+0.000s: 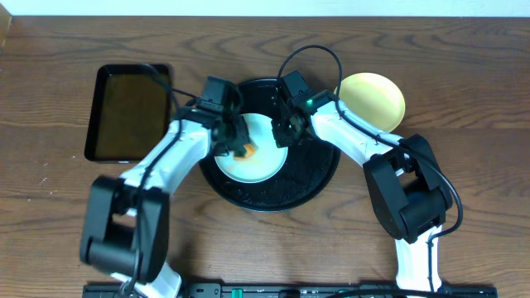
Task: Clean dirty plates on tray and stack at the side
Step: 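Keep rubbing the sponge around the green plate's rim and center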
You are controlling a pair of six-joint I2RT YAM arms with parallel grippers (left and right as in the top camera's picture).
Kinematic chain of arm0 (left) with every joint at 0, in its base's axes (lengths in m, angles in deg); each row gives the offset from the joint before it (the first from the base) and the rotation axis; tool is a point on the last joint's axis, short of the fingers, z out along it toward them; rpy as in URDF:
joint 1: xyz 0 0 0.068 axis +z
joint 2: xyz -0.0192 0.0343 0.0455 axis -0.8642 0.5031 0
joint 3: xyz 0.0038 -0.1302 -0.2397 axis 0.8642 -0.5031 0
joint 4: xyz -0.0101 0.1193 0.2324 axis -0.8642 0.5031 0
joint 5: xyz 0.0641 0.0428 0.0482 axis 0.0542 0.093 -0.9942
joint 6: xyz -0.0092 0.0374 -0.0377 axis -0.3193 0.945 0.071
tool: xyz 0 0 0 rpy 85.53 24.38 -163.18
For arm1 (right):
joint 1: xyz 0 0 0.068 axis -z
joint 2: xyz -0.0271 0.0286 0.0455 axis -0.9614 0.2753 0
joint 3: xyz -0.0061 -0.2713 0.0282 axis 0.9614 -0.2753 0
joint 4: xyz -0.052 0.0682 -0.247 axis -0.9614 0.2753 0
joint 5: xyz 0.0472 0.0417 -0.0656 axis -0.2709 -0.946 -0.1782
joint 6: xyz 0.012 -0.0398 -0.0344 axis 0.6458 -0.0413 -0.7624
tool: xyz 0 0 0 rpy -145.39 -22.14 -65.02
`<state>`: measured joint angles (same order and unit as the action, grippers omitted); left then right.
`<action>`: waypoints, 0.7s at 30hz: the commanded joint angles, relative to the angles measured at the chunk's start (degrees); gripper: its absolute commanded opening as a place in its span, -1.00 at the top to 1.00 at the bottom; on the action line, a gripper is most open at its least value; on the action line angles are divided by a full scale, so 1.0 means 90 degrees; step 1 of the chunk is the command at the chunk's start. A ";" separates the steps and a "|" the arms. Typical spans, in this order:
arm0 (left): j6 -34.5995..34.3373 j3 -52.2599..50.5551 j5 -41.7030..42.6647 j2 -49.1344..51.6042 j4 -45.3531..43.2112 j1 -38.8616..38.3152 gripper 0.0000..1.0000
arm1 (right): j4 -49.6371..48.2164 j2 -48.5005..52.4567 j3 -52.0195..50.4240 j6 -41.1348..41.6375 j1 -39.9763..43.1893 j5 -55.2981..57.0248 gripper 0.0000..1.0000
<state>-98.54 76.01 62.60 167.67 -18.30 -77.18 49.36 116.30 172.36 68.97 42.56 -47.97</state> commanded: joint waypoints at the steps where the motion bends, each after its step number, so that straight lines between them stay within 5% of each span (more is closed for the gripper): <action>1: -0.0146 -0.0075 0.0525 0.0335 0.0002 -0.0158 0.85 | 0.0049 0.0148 -0.0012 -0.0053 -0.0002 0.0277 0.98; 9: 0.0216 -0.0070 0.0134 0.0573 0.0335 -0.0121 0.85 | 0.0053 0.0148 -0.0015 -0.0053 -0.0002 0.0277 0.98; 21: 0.0316 -0.0051 -0.2846 0.0573 0.0976 0.0080 0.85 | 0.0046 0.0148 -0.0012 -0.0053 -0.0002 0.0277 0.98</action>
<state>-96.90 76.36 51.43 171.41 -9.91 -77.75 49.49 116.30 172.36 68.97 42.56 -47.77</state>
